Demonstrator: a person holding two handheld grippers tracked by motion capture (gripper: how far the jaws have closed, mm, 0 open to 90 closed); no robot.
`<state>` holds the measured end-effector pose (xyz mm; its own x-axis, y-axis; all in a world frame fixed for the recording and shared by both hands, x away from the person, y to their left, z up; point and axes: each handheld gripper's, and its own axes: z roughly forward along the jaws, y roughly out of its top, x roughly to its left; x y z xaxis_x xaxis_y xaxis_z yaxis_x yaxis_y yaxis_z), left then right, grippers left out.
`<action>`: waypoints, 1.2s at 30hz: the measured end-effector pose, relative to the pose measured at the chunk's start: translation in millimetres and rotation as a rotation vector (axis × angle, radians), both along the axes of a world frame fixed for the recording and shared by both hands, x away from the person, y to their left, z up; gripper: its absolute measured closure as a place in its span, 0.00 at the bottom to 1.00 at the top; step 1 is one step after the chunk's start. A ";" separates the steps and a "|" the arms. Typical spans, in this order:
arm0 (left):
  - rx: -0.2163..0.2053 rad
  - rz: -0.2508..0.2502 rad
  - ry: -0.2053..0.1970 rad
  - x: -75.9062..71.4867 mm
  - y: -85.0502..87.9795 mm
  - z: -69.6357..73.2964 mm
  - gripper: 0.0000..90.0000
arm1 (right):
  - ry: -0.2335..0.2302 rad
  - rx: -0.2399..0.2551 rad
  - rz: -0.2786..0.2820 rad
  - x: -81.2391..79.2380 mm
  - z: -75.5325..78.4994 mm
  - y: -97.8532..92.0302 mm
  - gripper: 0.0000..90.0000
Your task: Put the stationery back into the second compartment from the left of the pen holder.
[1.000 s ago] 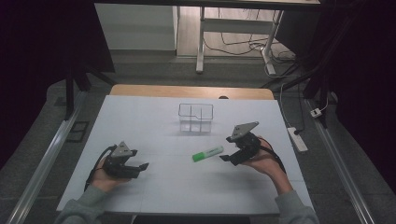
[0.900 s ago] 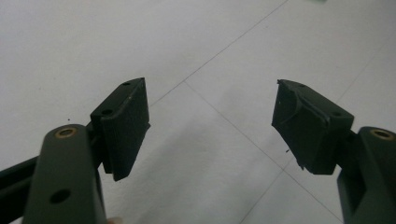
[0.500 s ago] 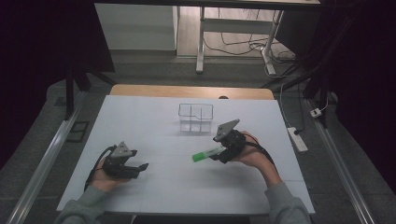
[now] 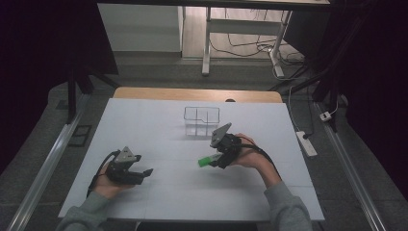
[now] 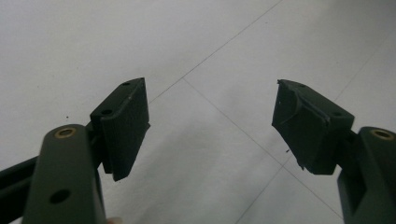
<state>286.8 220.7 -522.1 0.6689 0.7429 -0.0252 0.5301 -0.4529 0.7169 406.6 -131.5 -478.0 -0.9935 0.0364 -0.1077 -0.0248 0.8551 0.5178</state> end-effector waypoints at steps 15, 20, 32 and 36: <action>0.010 -0.002 0.006 0.1 -0.6 -1.6 0.30 | -0.004 -0.085 0.069 8.5 -15.8 18.9 0.31; 0.017 -0.004 0.005 0.0 -0.8 -2.2 0.30 | 0.005 -0.114 0.094 10.8 -22.9 23.8 0.34; 0.021 -0.004 0.006 0.4 0.0 -2.8 0.30 | 0.065 -0.144 0.128 14.1 -27.7 25.4 0.57; 0.022 -0.004 0.003 -0.6 -0.5 -2.3 0.30 | 0.083 -0.132 0.149 16.6 -28.5 24.0 0.62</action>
<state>286.2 220.2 -524.4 0.6718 0.7407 -0.0113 0.5304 -0.4703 0.7053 423.2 -107.5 -506.5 -0.9926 -0.1201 -0.0193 -0.1175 0.9057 0.4073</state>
